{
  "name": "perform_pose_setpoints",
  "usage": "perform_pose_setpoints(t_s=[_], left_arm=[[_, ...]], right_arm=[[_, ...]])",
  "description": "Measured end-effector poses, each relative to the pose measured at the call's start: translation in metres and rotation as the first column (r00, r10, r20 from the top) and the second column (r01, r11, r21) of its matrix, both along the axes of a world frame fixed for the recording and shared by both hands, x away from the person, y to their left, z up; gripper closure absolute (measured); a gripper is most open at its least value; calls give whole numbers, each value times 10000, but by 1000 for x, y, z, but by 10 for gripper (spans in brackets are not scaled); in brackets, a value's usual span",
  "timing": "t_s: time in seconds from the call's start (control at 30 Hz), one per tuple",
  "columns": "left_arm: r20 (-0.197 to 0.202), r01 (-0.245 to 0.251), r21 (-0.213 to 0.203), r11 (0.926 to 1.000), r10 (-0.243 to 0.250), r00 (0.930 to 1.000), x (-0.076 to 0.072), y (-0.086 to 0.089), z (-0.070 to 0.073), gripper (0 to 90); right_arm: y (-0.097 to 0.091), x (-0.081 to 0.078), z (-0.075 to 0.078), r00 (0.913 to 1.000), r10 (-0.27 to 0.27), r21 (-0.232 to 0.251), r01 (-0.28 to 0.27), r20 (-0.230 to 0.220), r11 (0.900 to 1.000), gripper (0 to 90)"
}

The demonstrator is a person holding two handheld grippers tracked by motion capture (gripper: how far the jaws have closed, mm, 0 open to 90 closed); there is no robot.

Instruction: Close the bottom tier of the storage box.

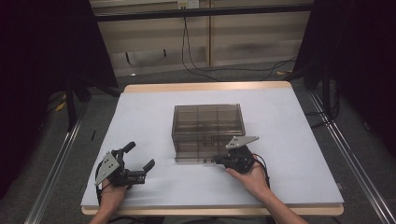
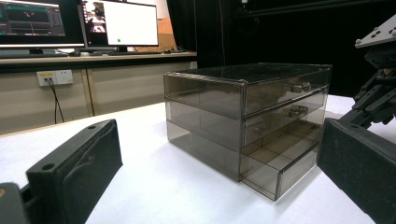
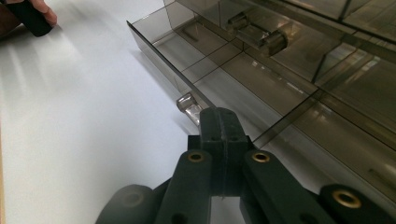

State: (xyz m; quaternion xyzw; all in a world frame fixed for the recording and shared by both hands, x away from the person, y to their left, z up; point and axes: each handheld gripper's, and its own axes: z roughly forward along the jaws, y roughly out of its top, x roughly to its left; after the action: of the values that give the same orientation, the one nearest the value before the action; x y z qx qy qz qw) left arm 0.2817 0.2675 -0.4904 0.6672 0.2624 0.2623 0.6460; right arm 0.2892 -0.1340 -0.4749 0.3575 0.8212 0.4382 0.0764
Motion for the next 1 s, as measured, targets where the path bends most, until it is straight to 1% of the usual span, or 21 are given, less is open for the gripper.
perform_pose_setpoints(t_s=[0.07,0.27,1.0], left_arm=[[5,0,-2,10000,0,10000,0,0,0,0],[14,4,2,10000,-4,10000,0,0,0,0],[21,5,7,10000,-5,10000,0,0,0,0]], right_arm=[[0,1,0,10000,16,-10,-16,70,10000,900],[1,2,-1,10000,20,-46,-20,90,10000,900],[0,6,-1,10000,-51,-49,51,20,10000,900]])
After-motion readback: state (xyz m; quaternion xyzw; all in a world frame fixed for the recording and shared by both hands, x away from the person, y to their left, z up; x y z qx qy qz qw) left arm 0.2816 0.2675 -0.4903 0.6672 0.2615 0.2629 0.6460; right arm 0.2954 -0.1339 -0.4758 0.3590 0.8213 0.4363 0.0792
